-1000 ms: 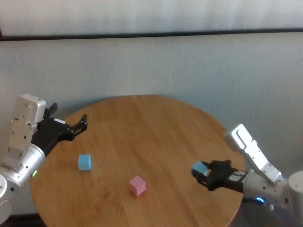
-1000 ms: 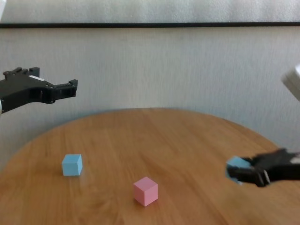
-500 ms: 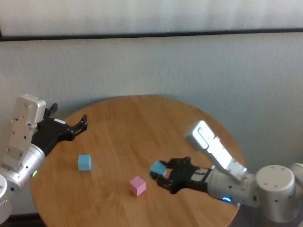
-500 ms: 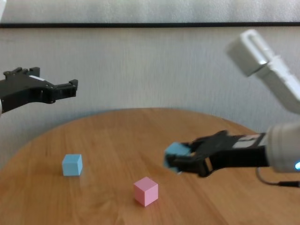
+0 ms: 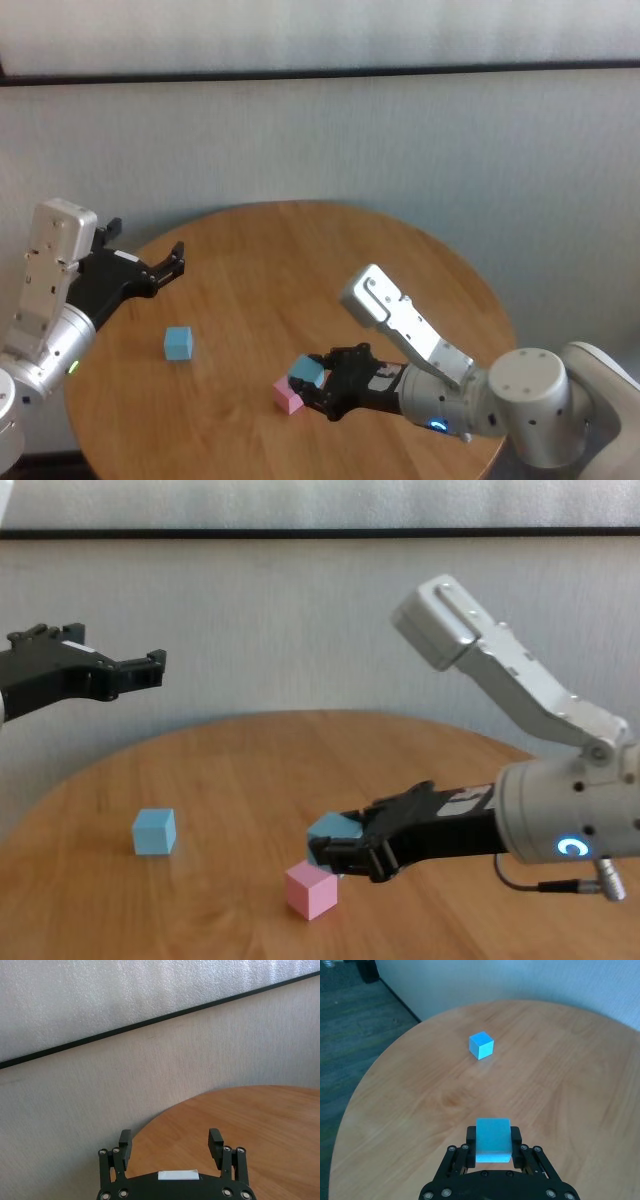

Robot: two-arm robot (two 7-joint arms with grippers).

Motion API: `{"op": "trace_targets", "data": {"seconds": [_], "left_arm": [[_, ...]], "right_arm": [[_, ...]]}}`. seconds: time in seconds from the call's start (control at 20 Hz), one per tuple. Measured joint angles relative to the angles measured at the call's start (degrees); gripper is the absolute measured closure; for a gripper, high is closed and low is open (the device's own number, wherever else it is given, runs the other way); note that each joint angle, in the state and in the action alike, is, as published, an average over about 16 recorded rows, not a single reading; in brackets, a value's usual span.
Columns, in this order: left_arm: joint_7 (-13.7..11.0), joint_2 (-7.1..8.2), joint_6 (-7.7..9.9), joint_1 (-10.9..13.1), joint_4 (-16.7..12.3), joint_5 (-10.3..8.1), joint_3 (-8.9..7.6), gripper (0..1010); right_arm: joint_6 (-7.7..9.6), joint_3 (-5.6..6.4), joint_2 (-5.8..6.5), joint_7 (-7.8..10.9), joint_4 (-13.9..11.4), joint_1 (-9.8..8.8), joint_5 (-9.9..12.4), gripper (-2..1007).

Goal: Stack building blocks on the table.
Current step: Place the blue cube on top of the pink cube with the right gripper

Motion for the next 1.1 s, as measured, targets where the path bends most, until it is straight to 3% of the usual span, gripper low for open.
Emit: {"op": "trace_targets", "data": {"seconds": [0.45, 1.1], "left_arm": [[0.0, 0.0, 0.0, 0.0, 0.0, 0.0, 0.0, 11], [0.0, 0.0, 0.0, 0.0, 0.0, 0.0, 0.0, 11]], "right_arm": [[2.57, -0.32, -2.49, -0.74, 2.19, 0.83, -1.28, 634], [2.74, -0.34, -4.42, -0.59, 4.36, 1.32, -2.6, 633]]}}
